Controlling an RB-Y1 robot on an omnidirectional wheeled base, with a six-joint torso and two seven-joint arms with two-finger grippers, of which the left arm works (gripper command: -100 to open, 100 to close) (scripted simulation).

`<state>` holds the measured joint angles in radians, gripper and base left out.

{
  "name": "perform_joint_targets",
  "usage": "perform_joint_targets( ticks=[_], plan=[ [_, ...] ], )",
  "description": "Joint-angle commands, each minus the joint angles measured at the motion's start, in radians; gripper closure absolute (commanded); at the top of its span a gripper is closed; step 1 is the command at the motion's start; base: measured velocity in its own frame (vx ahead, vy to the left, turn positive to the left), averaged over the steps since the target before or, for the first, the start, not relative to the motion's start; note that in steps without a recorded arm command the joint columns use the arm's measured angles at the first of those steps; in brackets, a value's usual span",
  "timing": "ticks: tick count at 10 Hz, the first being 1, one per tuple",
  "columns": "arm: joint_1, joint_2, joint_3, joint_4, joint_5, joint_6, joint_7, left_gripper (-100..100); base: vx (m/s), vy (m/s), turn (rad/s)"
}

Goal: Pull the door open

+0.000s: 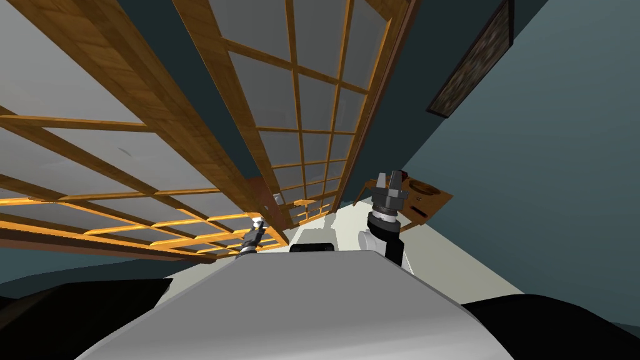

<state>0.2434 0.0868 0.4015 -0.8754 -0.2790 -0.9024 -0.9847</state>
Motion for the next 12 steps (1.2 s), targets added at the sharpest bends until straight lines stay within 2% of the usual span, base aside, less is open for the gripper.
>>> perform_joint_targets(
  ticks=[1, 11, 12],
  plan=[
    [0.004, 0.005, 0.003, 0.0, 0.005, 0.002, 0.034, 100, -0.043, -0.004, -0.003],
    [0.012, 0.022, -0.029, 0.006, 0.037, 0.002, 0.293, 100, -0.036, 0.0, -0.002],
    [0.012, 0.022, -0.029, 0.006, 0.037, 0.002, 0.299, 100, -0.026, 0.001, 0.0]
  ],
)
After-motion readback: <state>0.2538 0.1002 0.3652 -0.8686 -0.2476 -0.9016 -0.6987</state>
